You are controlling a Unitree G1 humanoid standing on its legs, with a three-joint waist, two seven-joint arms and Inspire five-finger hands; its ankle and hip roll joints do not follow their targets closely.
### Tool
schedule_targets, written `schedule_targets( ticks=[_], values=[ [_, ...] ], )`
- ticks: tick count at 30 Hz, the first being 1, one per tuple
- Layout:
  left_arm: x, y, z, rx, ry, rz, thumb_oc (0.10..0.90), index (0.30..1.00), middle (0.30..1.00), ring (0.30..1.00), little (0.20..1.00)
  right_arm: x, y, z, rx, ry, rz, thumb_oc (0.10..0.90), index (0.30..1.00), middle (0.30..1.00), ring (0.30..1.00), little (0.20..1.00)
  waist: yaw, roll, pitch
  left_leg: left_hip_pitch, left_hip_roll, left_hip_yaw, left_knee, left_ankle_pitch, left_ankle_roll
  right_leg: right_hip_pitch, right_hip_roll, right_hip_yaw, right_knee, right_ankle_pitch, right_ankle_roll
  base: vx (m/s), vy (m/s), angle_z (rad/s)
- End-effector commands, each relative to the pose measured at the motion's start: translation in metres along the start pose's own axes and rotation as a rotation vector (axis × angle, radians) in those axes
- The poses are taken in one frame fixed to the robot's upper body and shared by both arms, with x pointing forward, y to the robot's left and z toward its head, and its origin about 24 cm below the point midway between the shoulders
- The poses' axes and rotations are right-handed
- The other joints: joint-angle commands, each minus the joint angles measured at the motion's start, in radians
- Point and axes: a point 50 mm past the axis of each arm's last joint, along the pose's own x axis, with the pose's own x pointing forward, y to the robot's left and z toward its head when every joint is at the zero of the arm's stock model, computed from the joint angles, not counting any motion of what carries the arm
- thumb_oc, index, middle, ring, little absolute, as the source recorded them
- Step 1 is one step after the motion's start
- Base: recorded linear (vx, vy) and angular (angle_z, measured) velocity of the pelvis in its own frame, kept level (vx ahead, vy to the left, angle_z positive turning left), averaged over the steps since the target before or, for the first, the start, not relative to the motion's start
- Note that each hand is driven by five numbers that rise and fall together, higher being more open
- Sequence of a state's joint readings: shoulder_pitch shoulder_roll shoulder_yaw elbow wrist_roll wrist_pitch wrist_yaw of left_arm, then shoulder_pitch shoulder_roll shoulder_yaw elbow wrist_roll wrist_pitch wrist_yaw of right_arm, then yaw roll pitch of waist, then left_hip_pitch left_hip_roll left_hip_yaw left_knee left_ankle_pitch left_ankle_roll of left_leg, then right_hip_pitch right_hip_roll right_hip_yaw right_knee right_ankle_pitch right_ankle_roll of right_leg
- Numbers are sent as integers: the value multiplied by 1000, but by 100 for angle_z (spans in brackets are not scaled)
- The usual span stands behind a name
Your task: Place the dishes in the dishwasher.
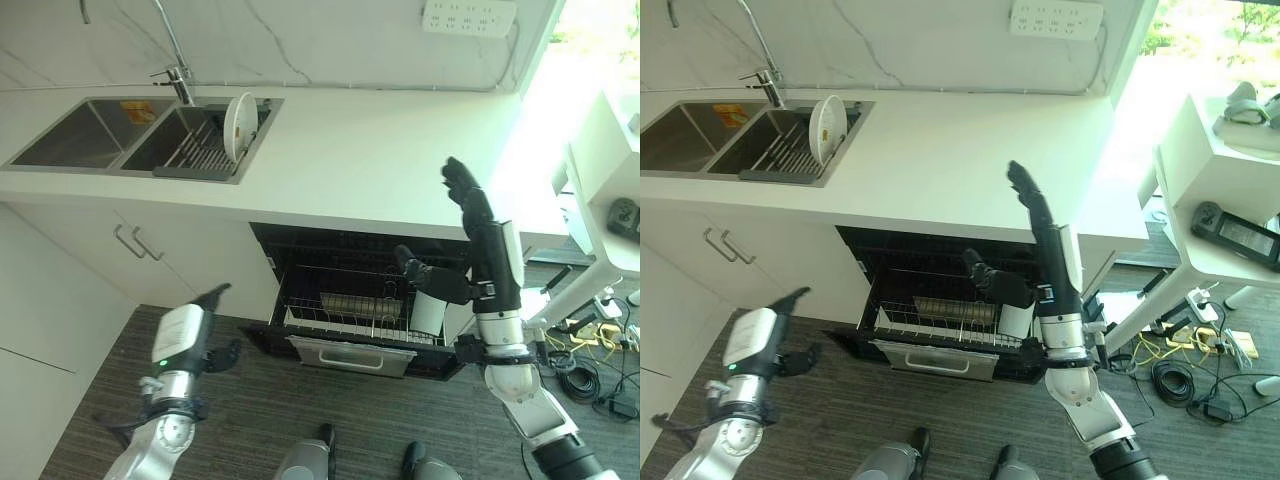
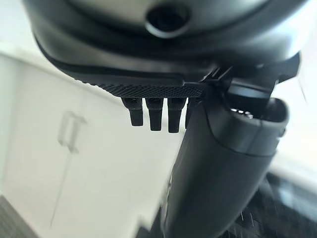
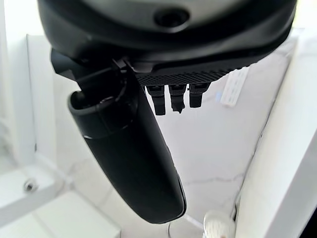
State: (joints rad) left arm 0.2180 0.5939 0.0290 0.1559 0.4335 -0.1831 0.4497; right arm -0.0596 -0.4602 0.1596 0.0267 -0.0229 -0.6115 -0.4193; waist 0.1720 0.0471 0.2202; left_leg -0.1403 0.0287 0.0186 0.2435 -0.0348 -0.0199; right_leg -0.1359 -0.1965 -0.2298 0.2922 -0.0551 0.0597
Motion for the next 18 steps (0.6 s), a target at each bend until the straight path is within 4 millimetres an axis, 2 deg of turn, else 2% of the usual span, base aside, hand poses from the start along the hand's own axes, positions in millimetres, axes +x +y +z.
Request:
schedule_targets(
  ticks=[1,3,4,6,8,9,10,12,14,16,18],
  values=[
    [18,34,12,-176,-47,195,800,900,900,900,900,24,-15,35,86,-222,-109,800,900,900,900,900,16,-15,-65,39,-37,-61,56,-226,65,123,-38,7,8,-132,118,-90,117,9],
    [11,37,0,-249,47,233,800,900,900,900,900,19,-24,32,67,-202,-158,800,900,900,900,900,15,-21,-66,37,-65,-70,56,-233,80,111,-51,17,8,-83,135,-117,135,11],
    [6,38,-10,-307,114,255,800,900,900,900,900,16,-29,31,51,-194,-188,800,900,900,900,900,12,-22,-65,36,-74,-71,56,-238,90,107,-47,18,8,-57,140,-136,132,9],
    [-2,36,-25,-337,212,275,800,900,900,900,900,13,-33,29,53,-178,-212,800,900,900,900,900,15,-21,-70,30,-77,-63,56,-238,96,114,-22,-8,8,-48,141,-112,76,-2],
    [-14,28,-46,-391,360,297,800,900,900,900,900,11,-37,27,57,-168,-219,800,900,900,900,900,11,-16,-80,18,-82,-60,56,-236,105,135,59,-48,8,-24,132,-83,27,-21],
    [-17,26,-51,-412,394,304,800,900,900,900,900,10,-37,27,53,-171,-216,800,900,900,900,900,10,-15,-81,15,-84,-59,56,-236,106,137,79,-54,15,-22,128,-59,-5,-19],
    [-24,20,-59,-430,444,309,800,900,900,900,900,10,-38,28,49,-177,-211,800,900,900,900,900,11,-17,-81,8,-93,-56,56,-230,107,133,107,-59,44,-28,120,-62,-24,-19],
    [-31,14,-65,-448,490,309,800,900,900,900,900,11,-38,28,54,-184,-211,800,900,900,900,900,16,-20,-81,-4,-103,-55,56,-224,103,127,131,-55,60,-39,111,-57,-43,-12],
    [-43,1,-75,-493,563,310,800,900,900,900,900,14,-38,26,60,-193,-205,800,900,900,900,900,24,-22,-81,-19,-114,-59,56,-211,90,145,155,-45,8,-71,86,-36,-97,-19],
    [-57,-15,-83,-574,661,313,800,900,900,900,900,17,-39,22,61,-186,-200,800,900,900,900,900,28,-26,-75,-21,-124,-64,56,-195,73,132,159,-22,8,-120,65,-23,-147,-21],
    [-78,-37,-91,-694,781,296,800,900,900,900,900,24,-40,23,63,-197,-192,800,900,900,900,900,35,-24,-75,-28,-115,-64,56,-175,52,119,158,-30,8,-152,47,-16,-128,-14]
  ],
)
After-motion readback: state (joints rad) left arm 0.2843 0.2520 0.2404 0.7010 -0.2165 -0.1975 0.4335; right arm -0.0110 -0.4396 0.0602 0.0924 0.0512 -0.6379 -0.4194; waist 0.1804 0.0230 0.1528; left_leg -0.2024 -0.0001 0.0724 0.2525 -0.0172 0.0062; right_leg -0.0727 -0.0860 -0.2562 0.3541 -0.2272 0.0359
